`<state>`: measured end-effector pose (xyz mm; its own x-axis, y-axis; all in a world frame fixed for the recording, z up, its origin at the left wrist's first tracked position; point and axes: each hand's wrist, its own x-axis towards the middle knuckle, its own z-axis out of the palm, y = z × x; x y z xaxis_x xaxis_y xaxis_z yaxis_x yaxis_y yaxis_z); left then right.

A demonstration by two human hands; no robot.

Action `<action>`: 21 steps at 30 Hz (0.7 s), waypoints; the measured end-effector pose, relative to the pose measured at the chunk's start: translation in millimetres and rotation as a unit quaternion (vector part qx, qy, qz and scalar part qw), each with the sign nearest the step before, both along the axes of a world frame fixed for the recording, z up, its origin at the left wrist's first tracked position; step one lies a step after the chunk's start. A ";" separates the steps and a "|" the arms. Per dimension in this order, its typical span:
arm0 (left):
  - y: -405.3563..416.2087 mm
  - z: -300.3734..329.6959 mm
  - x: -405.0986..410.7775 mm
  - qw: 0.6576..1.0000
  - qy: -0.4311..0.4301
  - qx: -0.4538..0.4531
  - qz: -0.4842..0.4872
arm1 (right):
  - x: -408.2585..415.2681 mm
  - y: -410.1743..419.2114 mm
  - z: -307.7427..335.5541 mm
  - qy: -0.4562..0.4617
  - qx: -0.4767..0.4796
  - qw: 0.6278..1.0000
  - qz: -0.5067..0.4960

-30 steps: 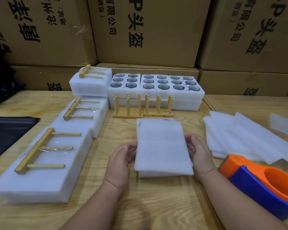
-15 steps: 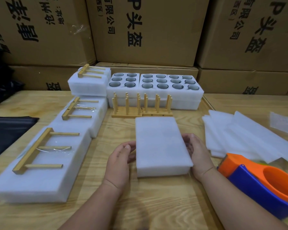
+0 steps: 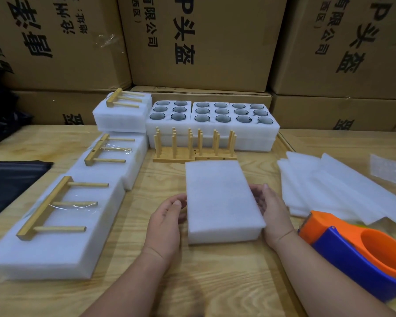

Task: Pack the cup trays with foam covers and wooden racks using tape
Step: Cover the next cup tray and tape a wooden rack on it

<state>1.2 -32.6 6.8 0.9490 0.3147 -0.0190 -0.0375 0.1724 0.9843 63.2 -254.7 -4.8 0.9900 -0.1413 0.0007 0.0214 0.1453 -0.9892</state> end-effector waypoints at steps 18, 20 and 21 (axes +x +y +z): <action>4.3 3.4 -3.6 1.000 0.015 -0.021 -0.004 | -5.7 -1.1 1.4 -0.031 -0.025 0.999 -0.015; 4.4 3.3 -3.8 1.000 0.016 -0.020 -0.005 | -5.8 -0.2 2.0 -0.030 -0.023 0.999 -0.019; 4.6 2.9 -3.5 1.000 0.016 -0.021 -0.005 | -5.9 0.3 2.4 -0.029 -0.021 0.999 -0.020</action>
<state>-2.3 -28.0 9.7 0.9505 0.3045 -0.0615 -0.0051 0.2131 0.9770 57.4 -254.4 -2.4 0.9815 -0.1803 0.0642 0.0833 0.1007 -0.9914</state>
